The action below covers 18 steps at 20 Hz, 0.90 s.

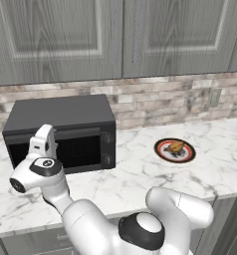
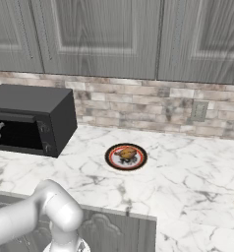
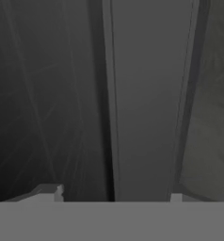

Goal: Open the toaster oven door. Place the bread on the top rack in the toaster oven and place the chicken drumstick on the bottom rack.

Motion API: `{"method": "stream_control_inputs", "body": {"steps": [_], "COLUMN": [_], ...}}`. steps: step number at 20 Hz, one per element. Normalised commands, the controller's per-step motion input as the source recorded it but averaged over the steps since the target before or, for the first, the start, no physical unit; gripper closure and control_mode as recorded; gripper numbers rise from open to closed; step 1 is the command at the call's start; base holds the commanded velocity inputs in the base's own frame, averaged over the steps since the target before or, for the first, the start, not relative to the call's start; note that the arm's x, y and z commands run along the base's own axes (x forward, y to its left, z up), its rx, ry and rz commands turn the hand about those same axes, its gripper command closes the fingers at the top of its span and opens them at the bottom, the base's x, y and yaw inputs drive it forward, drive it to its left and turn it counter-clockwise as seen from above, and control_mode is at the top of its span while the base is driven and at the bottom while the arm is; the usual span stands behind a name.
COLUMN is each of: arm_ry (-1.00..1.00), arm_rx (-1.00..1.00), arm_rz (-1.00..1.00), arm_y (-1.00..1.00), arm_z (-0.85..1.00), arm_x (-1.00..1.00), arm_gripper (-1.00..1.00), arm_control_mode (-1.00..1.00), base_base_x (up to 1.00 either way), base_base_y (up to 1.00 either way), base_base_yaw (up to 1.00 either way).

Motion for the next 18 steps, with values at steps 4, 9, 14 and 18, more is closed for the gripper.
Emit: {"method": "stream_control_inputs", "body": {"steps": [4, 9, 14, 18], "arm_ry": [0.14, 0.05, 0.05, 0.04], "arm_rx": [0.12, 0.12, 0.07, 0.01], "arm_rz": [0.0, 0.05, 0.01, 0.0], "arm_y": [-0.16, -0.15, -0.01, -0.05], "arm_z": [0.0, 0.03, 0.07, 0.04], "arm_x": [0.38, 0.15, 0.0, -0.03], "arm_gripper": [1.0, 1.0, 1.0, 1.0], "arm_control_mode": [-1.0, -1.0, -1.0, -1.0], "base_base_x": [0.0, 0.0, 0.0, 0.0], "base_base_y": [0.0, 0.0, 0.0, 0.0], "base_base_yaw": [0.0, 0.0, 0.0, 0.0]}}
